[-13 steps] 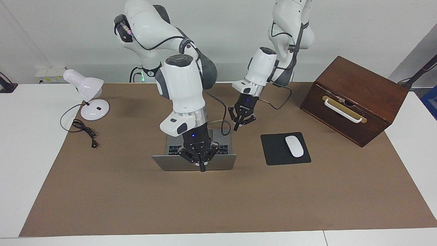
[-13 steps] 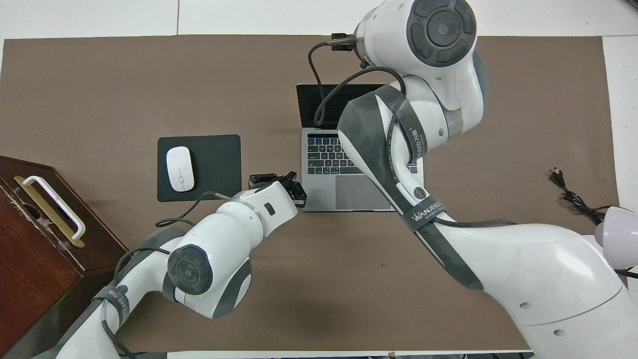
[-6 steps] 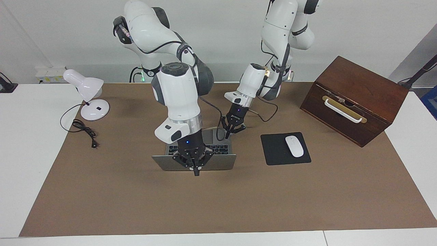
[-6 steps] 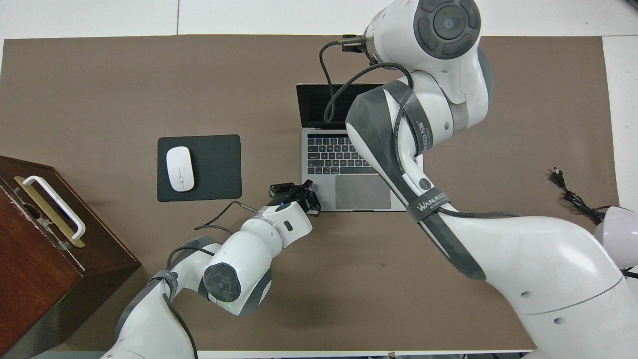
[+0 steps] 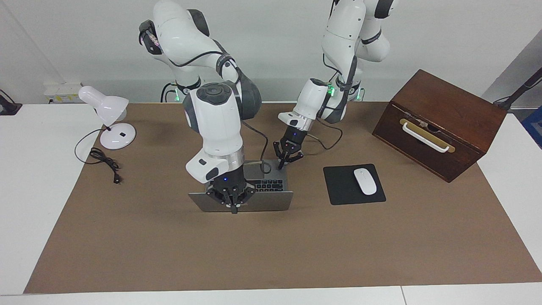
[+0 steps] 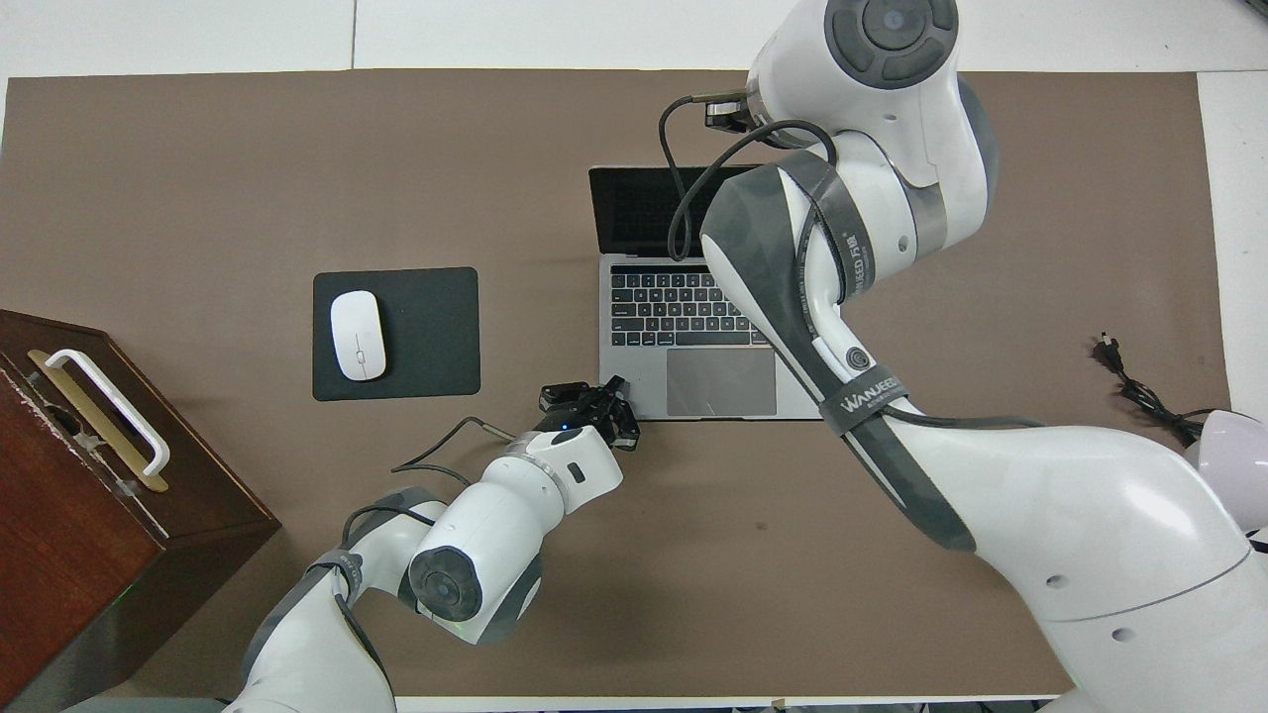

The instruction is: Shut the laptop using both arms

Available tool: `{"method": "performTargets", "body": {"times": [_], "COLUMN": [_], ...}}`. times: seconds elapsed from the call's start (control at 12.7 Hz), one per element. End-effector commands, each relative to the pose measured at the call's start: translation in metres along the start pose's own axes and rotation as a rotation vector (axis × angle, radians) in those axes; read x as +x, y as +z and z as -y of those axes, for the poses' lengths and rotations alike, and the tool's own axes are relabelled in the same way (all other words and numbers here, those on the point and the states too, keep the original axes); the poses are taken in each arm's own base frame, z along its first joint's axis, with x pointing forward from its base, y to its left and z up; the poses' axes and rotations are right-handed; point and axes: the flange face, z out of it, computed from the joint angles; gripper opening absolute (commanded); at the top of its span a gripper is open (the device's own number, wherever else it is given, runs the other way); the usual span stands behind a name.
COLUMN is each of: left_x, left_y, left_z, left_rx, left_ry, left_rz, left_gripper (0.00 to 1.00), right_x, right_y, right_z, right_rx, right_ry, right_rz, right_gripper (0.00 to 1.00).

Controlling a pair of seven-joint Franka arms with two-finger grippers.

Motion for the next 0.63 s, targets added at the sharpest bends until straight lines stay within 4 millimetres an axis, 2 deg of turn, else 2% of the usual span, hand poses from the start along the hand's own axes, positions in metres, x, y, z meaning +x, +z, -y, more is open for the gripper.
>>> {"method": "performTargets", "body": {"times": [0.0,0.24,0.55], "left_x": [-0.008,-0.028,-0.04], "left_y": [-0.008,-0.01,-0.013], "left_z": [-0.006,-0.013,-0.008], "left_rx": [-0.002,-0.008,0.0], "left_ry": [0.02,0.04,0.044], "left_rz": [-0.006,0.03,0.053], "left_gripper": [0.0,0.0,0.0], "right_x": [-0.001,-0.002,-0.007], "right_y": [-0.002,0.0,-0.003], "right_z": [-0.007,-0.019,-0.013], "right_rx": [-0.033,-0.064,-0.036], "right_ry": [0.0,0.02,0.031], "right_rz": [0.029,0.068,0.099], "right_gripper": [0.0,0.0,0.0]}}
